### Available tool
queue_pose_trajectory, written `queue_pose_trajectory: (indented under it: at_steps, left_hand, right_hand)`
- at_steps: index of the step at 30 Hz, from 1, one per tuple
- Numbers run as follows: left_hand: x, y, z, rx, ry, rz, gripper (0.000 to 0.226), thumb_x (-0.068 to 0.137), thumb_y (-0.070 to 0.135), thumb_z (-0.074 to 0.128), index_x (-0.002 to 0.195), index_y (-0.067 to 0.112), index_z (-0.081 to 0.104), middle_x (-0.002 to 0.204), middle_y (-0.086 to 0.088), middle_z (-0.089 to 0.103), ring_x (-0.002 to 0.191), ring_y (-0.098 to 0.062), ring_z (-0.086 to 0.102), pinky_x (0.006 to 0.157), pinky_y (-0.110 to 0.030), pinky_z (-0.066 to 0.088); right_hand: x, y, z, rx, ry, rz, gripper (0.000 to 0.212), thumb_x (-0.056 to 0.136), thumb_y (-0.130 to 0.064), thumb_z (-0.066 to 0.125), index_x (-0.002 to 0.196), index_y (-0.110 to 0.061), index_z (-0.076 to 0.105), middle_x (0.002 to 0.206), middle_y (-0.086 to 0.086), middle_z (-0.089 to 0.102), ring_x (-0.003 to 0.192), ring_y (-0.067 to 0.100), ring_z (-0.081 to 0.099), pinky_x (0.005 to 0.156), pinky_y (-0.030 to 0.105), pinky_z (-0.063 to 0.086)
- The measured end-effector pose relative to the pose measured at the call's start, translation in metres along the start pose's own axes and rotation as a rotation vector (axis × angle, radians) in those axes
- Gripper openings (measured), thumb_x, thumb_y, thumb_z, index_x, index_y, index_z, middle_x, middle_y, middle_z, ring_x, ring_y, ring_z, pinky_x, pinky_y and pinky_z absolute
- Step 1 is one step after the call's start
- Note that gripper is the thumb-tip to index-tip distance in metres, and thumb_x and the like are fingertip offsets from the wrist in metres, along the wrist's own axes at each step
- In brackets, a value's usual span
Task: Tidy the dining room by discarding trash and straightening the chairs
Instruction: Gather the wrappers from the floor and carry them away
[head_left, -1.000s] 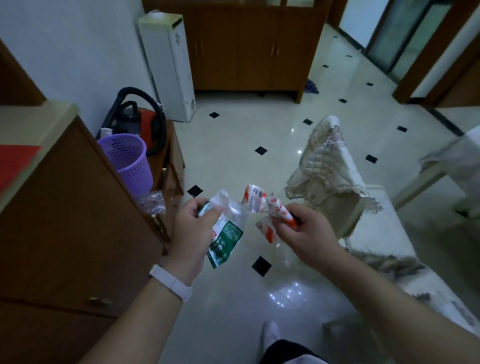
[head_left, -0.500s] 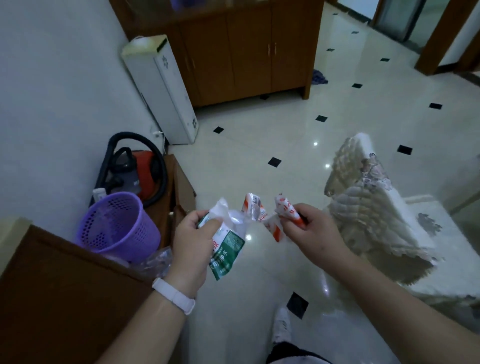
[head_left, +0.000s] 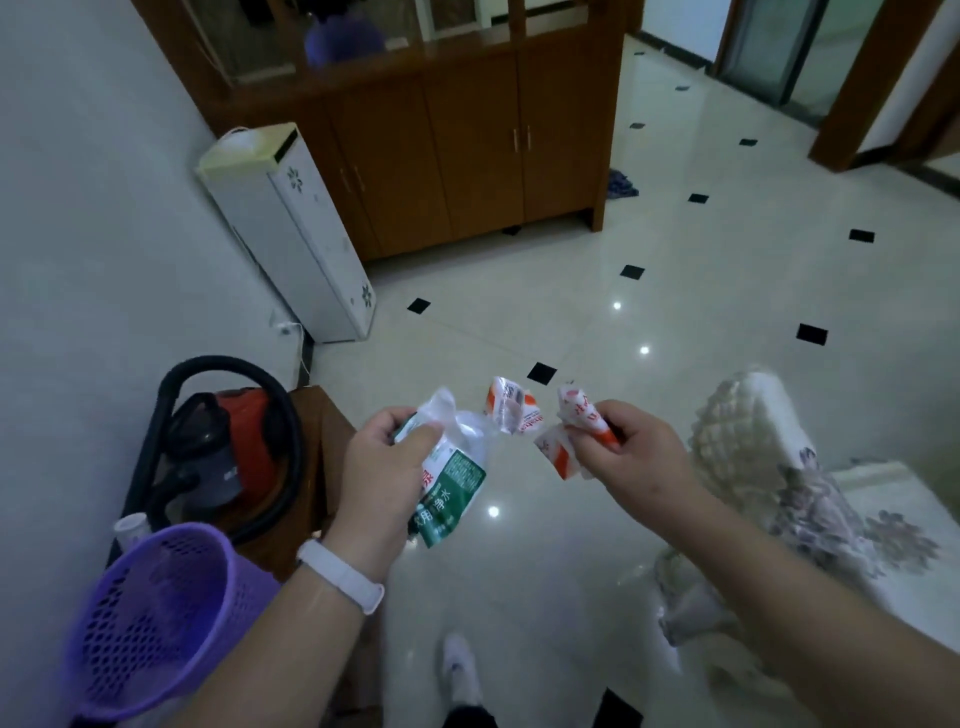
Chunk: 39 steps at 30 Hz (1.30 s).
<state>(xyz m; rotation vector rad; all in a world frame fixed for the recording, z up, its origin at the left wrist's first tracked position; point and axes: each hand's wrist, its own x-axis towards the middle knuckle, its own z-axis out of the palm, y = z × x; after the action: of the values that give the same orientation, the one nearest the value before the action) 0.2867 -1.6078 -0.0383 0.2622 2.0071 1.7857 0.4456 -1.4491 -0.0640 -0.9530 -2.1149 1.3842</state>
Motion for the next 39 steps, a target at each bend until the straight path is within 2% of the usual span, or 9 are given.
queue_pose_trajectory:
  at_steps: [4, 9, 12, 14, 18, 22, 25, 31, 39]
  left_hand:
    - [0.072, -0.001, 0.016, -0.011, -0.087, -0.032, 0.011, 0.087, 0.006, 0.067, 0.080, 0.014, 0.066, 0.071, -0.009, 0.068, 0.062, -0.025, 0.064, 0.059, -0.035, 0.051]
    - [0.186, 0.010, 0.040, -0.013, -0.214, -0.055, 0.003, 0.086, 0.011, 0.069, 0.086, 0.012, 0.066, 0.084, -0.018, 0.071, 0.069, -0.031, 0.067, 0.063, -0.041, 0.054]
    - [0.247, 0.025, 0.055, -0.051, -0.273, -0.078, 0.006, 0.085, 0.009, 0.069, 0.084, 0.014, 0.067, 0.080, -0.015, 0.071, 0.066, -0.029, 0.067, 0.060, -0.039, 0.052]
    - [0.285, 0.038, 0.067, -0.060, -0.328, -0.060, 0.010, 0.085, 0.008, 0.069, 0.081, 0.016, 0.067, 0.076, -0.012, 0.070, 0.065, -0.028, 0.066, 0.059, -0.038, 0.052]
    - [0.348, 0.053, 0.096, -0.018, -0.376, -0.038, 0.010, 0.085, 0.007, 0.068, 0.080, 0.016, 0.065, 0.077, -0.015, 0.069, 0.067, -0.026, 0.063, 0.061, -0.039, 0.051]
    - [0.397, 0.066, 0.133, 0.010, -0.455, -0.026, 0.007, 0.086, 0.008, 0.068, 0.082, 0.014, 0.066, 0.079, -0.016, 0.070, 0.068, -0.028, 0.065, 0.062, -0.040, 0.052]
    - [0.430, 0.073, 0.173, 0.053, -0.488, -0.026, 0.005, 0.086, 0.008, 0.068, 0.084, 0.013, 0.066, 0.084, -0.019, 0.070, 0.071, -0.032, 0.066, 0.063, -0.043, 0.054]
    - [0.486, 0.085, 0.272, 0.095, -0.541, -0.029, 0.003, 0.087, 0.008, 0.067, 0.087, 0.010, 0.065, 0.080, -0.015, 0.070, 0.067, -0.028, 0.066, 0.058, -0.037, 0.053]
    - [0.550, 0.128, 0.437, 0.149, -0.589, -0.010, 0.012, 0.087, 0.009, 0.068, 0.081, 0.019, 0.067, 0.077, -0.011, 0.071, 0.067, -0.028, 0.067, 0.062, -0.040, 0.053]
  right_hand:
    - [0.054, 0.002, 0.013, -0.058, 0.028, 0.015, 0.026, 0.084, -0.021, 0.067, 0.061, -0.026, 0.057, 0.054, -0.008, 0.048, 0.049, 0.005, 0.040, 0.048, 0.018, 0.031]
    - [0.141, -0.011, 0.028, -0.171, 0.152, 0.068, 0.020, 0.085, -0.021, 0.067, 0.069, -0.011, 0.060, 0.063, 0.010, 0.053, 0.052, 0.008, 0.039, 0.049, 0.019, 0.031]
    - [0.190, -0.025, 0.032, -0.216, 0.195, 0.091, 0.023, 0.086, -0.022, 0.068, 0.069, -0.011, 0.059, 0.065, 0.015, 0.054, 0.051, 0.009, 0.039, 0.049, 0.020, 0.031]
    - [0.221, -0.038, 0.035, -0.222, 0.222, 0.099, 0.023, 0.086, -0.024, 0.068, 0.069, -0.012, 0.061, 0.062, 0.012, 0.053, 0.050, 0.008, 0.038, 0.048, 0.019, 0.031]
    - [0.274, -0.045, 0.037, -0.188, 0.297, 0.138, 0.023, 0.086, -0.022, 0.068, 0.066, -0.016, 0.058, 0.052, -0.007, 0.044, 0.048, 0.006, 0.036, 0.044, 0.015, 0.029]
    - [0.320, -0.040, 0.031, -0.193, 0.343, 0.158, 0.017, 0.085, -0.023, 0.068, 0.071, -0.026, 0.059, 0.054, -0.009, 0.046, 0.051, 0.007, 0.039, 0.049, 0.019, 0.032]
    - [0.357, -0.025, 0.016, -0.167, 0.398, 0.182, 0.021, 0.085, -0.022, 0.067, 0.066, -0.022, 0.056, 0.054, -0.008, 0.045, 0.051, 0.007, 0.038, 0.049, 0.019, 0.031]
    - [0.445, 0.019, -0.029, -0.094, 0.437, 0.242, 0.021, 0.084, -0.022, 0.067, 0.065, -0.021, 0.059, 0.060, 0.004, 0.051, 0.052, 0.007, 0.040, 0.049, 0.018, 0.032]
    - [0.556, 0.059, -0.144, 0.012, 0.517, 0.311, 0.009, 0.084, -0.021, 0.065, 0.075, -0.023, 0.065, 0.074, 0.009, 0.061, 0.061, 0.020, 0.051, 0.054, 0.023, 0.039]
